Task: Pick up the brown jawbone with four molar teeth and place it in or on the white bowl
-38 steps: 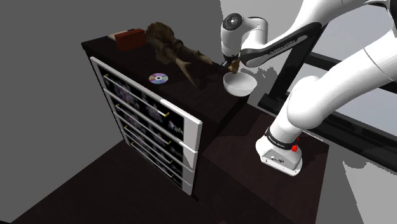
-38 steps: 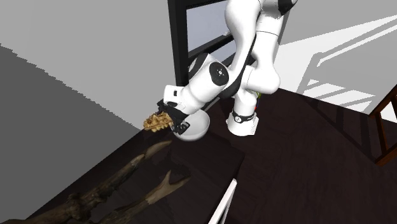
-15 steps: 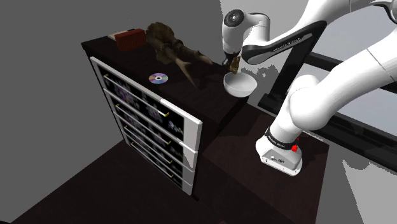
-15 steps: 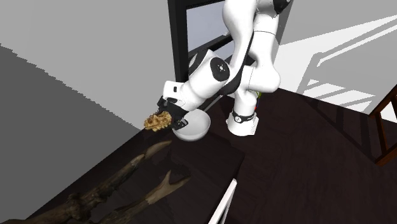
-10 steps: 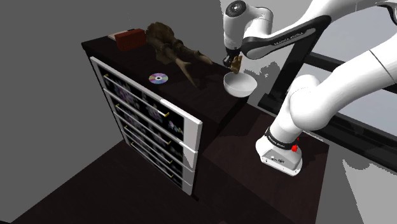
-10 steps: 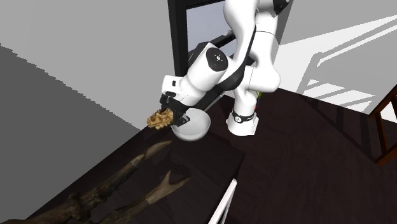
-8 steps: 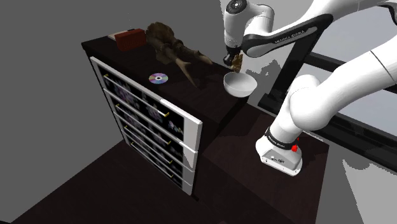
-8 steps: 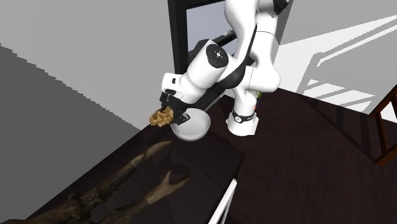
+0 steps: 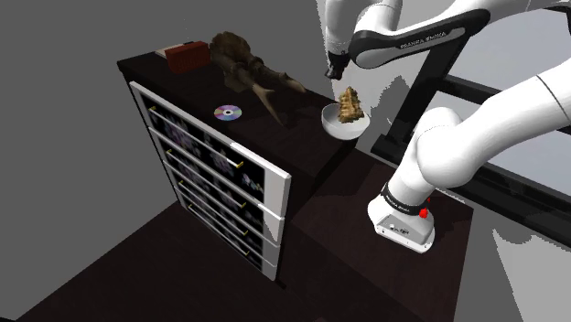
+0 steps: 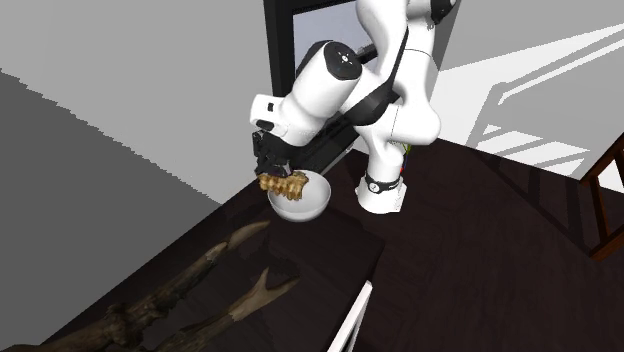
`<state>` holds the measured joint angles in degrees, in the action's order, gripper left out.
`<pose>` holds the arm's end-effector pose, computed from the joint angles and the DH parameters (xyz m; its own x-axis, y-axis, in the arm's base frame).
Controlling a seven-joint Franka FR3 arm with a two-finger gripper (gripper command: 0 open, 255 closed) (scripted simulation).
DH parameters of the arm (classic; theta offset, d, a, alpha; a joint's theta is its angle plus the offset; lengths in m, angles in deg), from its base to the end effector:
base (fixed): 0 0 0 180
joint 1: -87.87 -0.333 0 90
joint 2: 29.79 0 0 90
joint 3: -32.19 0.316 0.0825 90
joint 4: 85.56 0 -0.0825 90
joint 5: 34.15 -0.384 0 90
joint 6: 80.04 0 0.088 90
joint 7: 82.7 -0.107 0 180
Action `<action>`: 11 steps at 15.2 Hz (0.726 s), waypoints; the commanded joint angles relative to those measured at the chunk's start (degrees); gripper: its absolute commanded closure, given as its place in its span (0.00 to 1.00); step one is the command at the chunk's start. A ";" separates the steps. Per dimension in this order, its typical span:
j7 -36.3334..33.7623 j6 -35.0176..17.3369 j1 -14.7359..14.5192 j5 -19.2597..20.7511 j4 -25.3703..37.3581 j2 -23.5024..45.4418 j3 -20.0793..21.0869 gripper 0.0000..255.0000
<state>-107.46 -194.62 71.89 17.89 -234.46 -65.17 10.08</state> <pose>0.3701 -0.0904 0.4501 0.9871 -0.0342 0.1564 -0.1151 -0.8307 0.5447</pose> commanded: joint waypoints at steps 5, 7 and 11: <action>7.57 -3.21 1.38 -10.50 0.14 -7.33 -11.57 0.00; 12.11 -4.00 1.82 -17.17 0.37 -11.43 -19.97 0.00; 15.56 -5.71 1.54 -22.28 -0.28 -14.24 -29.17 0.00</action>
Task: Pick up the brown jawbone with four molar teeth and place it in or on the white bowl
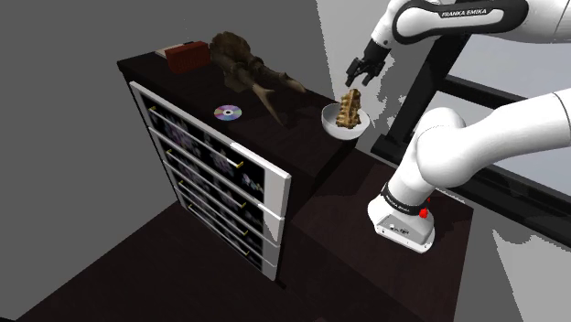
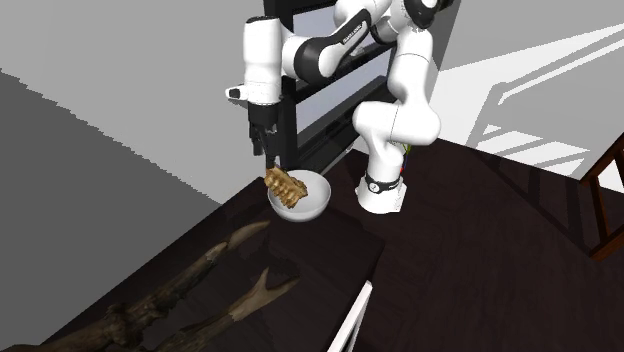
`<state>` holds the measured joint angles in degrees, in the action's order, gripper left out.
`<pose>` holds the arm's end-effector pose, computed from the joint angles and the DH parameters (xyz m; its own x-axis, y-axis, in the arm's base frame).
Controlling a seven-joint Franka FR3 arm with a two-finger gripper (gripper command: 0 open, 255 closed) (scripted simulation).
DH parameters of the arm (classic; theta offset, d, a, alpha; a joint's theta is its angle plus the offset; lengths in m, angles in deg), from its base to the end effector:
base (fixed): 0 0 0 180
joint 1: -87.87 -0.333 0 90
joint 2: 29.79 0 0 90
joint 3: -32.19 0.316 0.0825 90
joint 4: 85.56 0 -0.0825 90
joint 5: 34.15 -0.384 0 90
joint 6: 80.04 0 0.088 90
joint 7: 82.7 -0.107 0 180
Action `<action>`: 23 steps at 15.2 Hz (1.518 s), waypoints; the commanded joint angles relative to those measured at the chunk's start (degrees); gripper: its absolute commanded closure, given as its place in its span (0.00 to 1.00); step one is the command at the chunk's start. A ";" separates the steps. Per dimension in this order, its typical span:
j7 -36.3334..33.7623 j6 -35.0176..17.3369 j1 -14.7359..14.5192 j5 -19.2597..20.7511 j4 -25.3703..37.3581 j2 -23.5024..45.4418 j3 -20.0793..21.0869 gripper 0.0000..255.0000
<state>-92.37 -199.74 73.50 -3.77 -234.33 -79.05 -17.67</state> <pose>0.2957 -0.2430 0.4388 0.9015 -0.3931 0.1809 -0.3698 -0.9170 -0.1499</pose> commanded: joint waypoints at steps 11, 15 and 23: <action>0.17 -5.77 -1.38 0.76 -2.63 2.25 -4.54 0.00; 0.17 -5.76 -1.38 0.75 -2.63 2.25 -4.53 1.00; 0.17 -5.74 -1.38 0.74 -2.62 2.24 -4.51 1.00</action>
